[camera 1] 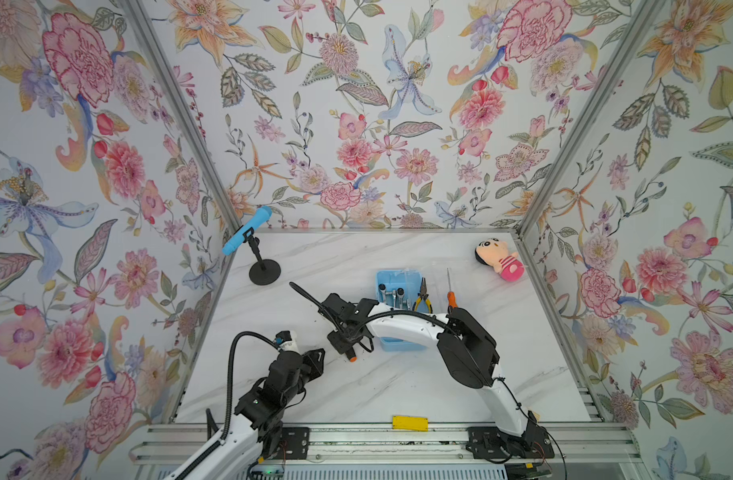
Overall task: Pack the tool kit
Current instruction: 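Move the right gripper back and grasp the black-and-orange screwdriver handle, then carry the black-and-orange screwdriver over the lid while the left gripper approaches the box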
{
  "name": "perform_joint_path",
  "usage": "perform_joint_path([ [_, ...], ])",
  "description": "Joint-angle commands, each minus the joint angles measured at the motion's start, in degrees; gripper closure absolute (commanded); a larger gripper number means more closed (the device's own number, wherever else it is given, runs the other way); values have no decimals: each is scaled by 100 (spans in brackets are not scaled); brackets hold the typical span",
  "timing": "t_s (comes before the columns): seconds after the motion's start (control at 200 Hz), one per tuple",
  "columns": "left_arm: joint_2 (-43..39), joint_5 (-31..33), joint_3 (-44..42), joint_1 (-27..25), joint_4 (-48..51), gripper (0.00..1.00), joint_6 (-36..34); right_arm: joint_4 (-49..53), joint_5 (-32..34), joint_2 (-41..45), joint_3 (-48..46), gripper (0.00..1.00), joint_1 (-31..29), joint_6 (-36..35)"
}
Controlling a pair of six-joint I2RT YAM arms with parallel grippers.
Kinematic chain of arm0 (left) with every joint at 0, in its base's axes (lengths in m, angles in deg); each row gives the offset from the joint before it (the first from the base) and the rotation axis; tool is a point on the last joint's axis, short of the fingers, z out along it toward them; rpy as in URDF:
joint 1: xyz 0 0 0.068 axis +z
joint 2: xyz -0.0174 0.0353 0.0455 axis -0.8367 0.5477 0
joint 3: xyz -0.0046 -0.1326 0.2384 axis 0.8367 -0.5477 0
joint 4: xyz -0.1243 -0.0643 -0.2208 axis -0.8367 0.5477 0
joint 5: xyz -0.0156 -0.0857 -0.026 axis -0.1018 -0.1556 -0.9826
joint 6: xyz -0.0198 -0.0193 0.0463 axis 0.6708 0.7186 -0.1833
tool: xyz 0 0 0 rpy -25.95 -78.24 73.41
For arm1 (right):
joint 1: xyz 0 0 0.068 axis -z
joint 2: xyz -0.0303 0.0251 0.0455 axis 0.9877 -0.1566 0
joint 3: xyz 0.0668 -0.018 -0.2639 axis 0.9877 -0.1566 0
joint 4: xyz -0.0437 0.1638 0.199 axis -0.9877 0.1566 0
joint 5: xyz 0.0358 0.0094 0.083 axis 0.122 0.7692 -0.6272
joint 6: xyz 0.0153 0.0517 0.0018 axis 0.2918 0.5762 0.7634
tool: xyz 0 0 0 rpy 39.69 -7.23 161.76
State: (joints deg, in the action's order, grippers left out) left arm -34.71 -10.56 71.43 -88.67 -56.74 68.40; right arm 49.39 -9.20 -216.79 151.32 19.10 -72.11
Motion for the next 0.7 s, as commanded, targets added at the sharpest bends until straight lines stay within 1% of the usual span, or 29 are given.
perform_joint_path([
  [0.0,113,-9,-12,45,-225,72,-15,69,134,-121,145,55,62,44],
  [0.11,132,-8,-15,47,-290,73,-15,69,156,-201,186,58,65,88],
  [0.17,113,8,-10,42,-295,73,-6,75,180,-246,221,62,70,115],
  [0.305,136,25,45,47,-323,73,-36,149,224,-414,364,66,64,127],
  [0.375,211,21,107,45,-326,73,-96,198,273,-480,420,73,71,119],
  [0.485,333,18,279,44,-332,73,-211,228,298,-489,465,81,104,118],
  [0.546,395,19,409,47,-321,73,-283,236,304,-464,479,89,131,115],
  [0.591,439,5,504,41,-334,74,-350,257,312,-414,498,91,160,102],
  [0.636,485,-4,609,45,-326,74,-391,314,336,-352,542,100,198,82],
  [0.691,536,-6,671,39,-336,74,-434,349,391,-214,579,100,254,70],
])
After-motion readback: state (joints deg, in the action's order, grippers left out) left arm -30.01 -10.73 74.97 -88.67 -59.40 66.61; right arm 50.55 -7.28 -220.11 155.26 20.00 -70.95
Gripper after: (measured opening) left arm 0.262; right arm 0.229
